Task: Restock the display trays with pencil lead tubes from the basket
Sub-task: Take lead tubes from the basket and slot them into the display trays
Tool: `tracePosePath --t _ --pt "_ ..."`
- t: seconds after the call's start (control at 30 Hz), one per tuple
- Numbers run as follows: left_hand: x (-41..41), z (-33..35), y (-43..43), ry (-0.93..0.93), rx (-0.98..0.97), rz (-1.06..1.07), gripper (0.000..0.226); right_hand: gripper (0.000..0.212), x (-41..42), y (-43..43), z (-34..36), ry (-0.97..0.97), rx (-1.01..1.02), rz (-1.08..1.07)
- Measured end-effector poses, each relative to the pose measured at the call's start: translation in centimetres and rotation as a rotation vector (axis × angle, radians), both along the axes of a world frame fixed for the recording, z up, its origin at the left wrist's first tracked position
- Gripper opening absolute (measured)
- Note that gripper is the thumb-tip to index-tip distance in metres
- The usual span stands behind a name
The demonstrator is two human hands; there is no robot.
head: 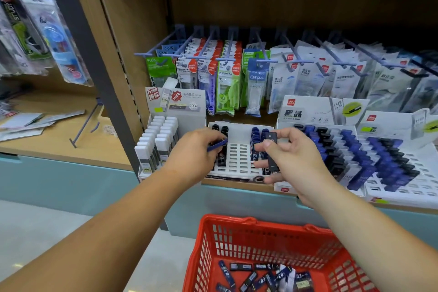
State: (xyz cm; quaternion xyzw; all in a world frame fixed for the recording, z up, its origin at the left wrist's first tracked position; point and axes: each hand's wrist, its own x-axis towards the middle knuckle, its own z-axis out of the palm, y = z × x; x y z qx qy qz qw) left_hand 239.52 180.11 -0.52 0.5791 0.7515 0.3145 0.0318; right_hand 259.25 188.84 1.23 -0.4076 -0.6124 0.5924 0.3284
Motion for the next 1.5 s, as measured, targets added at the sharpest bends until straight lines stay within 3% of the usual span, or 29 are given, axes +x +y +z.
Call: tracePosePath --t 0.1,0.23,0.57,0.77,1.1,1.17,1.23,1.3,1.37,1.43,1.5 --pt "-0.4 0.0 0.4 0.031 -0.02 -0.034 0.029 0.008 0.3 0.4 -0.1 0.001 0.095 -0.061" --pt "-0.4 -0.1 0.6 0.043 -0.037 -0.07 0.025 0.007 0.5 0.9 -0.2 0.064 0.077 -0.116" --pt "-1.0 -0.5 0.8 -0.101 -0.002 0.008 0.025 0.01 0.7 0.9 -0.9 0.031 0.144 -0.035" --pt "-1.5 -0.9 0.7 -0.123 -0.063 -0.072 0.025 0.008 0.5 0.7 -1.1 0.007 0.115 -0.038" --pt "-0.3 -0.8 1.3 0.075 -0.028 -0.013 0.028 0.01 0.8 0.6 -1.1 -0.023 0.121 -0.076" --pt "0.1 0.1 1.3 -0.029 0.049 0.016 0.014 0.01 0.9 0.6 -1.0 -0.018 0.119 -0.074" --pt "1.1 1.1 1.3 -0.299 0.081 0.029 0.008 0.009 1.1 0.6 -0.8 -0.017 0.118 -0.052" --pt "2.5 1.7 1.1 -0.627 0.027 -0.008 0.024 0.004 1.1 0.6 -0.7 0.004 0.096 -0.004" --pt "3.8 1.7 0.8 -0.837 -0.09 -0.066 0.028 0.003 1.2 0.4 -0.5 0.03 0.072 0.043" --pt "4.8 1.6 0.8 -0.942 -0.175 -0.131 0.018 0.004 1.4 0.3 -0.3 0.021 0.081 0.065" --pt "5.3 1.4 1.1 -1.0 -0.215 -0.145 0.028 0.005 1.8 0.3 -0.2 -0.002 0.098 0.073"
